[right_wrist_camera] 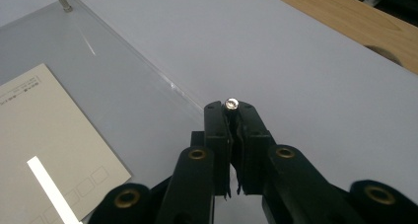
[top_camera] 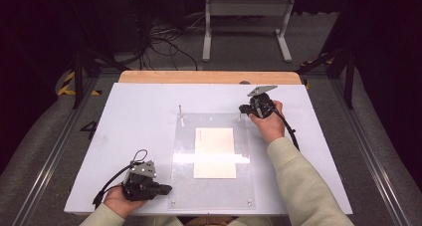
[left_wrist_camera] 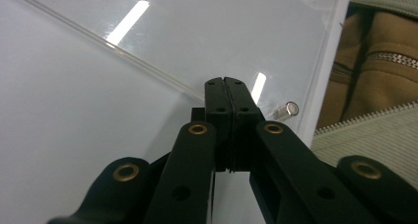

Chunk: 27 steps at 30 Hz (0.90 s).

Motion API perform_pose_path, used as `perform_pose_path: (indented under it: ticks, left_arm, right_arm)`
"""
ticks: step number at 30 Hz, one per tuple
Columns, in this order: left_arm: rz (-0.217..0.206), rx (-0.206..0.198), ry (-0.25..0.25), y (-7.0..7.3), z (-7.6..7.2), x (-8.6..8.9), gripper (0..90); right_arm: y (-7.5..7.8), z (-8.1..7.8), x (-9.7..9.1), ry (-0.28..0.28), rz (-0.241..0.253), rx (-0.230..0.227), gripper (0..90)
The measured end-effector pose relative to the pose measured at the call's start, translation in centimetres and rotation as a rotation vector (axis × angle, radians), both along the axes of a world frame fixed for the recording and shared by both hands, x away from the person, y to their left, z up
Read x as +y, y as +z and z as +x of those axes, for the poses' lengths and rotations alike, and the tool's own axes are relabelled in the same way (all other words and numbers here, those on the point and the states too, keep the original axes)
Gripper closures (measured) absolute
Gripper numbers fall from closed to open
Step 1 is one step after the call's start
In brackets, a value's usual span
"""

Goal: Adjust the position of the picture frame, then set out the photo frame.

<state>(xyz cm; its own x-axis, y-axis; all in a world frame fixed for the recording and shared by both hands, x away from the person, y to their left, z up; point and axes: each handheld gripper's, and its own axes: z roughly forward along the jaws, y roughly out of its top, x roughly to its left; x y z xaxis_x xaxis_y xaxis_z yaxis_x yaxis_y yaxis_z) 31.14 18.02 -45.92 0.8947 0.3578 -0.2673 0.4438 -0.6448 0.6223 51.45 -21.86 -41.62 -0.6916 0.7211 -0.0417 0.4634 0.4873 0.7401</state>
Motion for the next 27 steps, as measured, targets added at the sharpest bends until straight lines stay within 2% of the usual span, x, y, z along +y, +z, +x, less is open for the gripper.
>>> perform_pose_path:
  ticks: [2, 4, 5, 6, 10, 13, 16, 17, 18, 19, 20, 22, 25, 27]
  left_arm:
    - [0.009, -0.005, -0.011, 0.1, 0.0, -0.2, 88.4]
    - [0.007, 0.004, -0.006, 0.0, 0.2, -0.2, 81.6]
    - [-0.01, 0.027, -0.007, 0.1, 0.5, -0.1, 78.7]
    - [-0.012, 0.027, -0.004, 0.1, 0.6, -0.2, 74.5]
    - [-0.017, 0.013, 0.011, 0.4, 1.1, -0.3, 67.4]
    - [-0.037, -0.003, 0.038, 0.7, 1.6, -0.2, 63.7]
    - [-0.065, -0.047, 0.085, 1.1, 2.0, 0.1, 59.9]
    - [-0.082, -0.071, 0.107, 1.4, 2.1, 0.3, 58.5]
    - [-0.093, -0.085, 0.121, 1.6, 2.1, 0.4, 57.5]
    - [-0.104, -0.099, 0.133, 1.8, 2.1, 0.5, 56.5]
    - [-0.122, -0.13, 0.15, 2.1, 2.1, 0.7, 56.0]
    - [-0.145, -0.168, 0.176, 2.4, 2.0, 1.1, 54.9]
    - [-0.19, -0.242, 0.231, 3.1, 1.7, 2.0, 51.4]
    - [-0.218, -0.276, 0.262, 3.4, 1.6, 2.5, 50.0]
  right_arm:
    - [0.0, -0.2, -0.2, -0.002, -0.002, 0.0, 85.1]
    - [0.0, -0.4, -0.3, -0.004, -0.004, 0.0, 85.1]
    - [0.0, -0.4, -0.4, -0.004, -0.003, -0.001, 85.1]
    - [0.0, -0.5, -0.6, -0.004, -0.001, 0.0, 85.1]
    - [0.0, -0.9, -0.7, -0.008, -0.005, 0.001, 85.0]
    - [0.1, -1.1, -0.9, -0.012, -0.008, 0.004, 84.9]
    - [0.1, -1.4, -1.1, -0.01, -0.019, -0.008, 83.8]
    - [0.1, -1.5, -1.1, -0.011, -0.021, -0.028, 81.3]
    - [0.4, -1.8, -1.2, -0.015, -0.014, -0.073, 75.3]
    - [0.6, -2.0, -1.3, -0.021, -0.007, -0.098, 72.4]
    - [0.9, -2.3, -1.4, -0.02, 0.005, -0.116, 71.4]
    - [1.7, -2.9, -1.7, -0.018, 0.024, -0.15, 67.9]
    - [2.2, -3.6, -2.3, -0.009, 0.049, -0.156, 64.6]
    - [2.3, -4.1, -2.8, -0.017, 0.078, -0.168, 64.0]
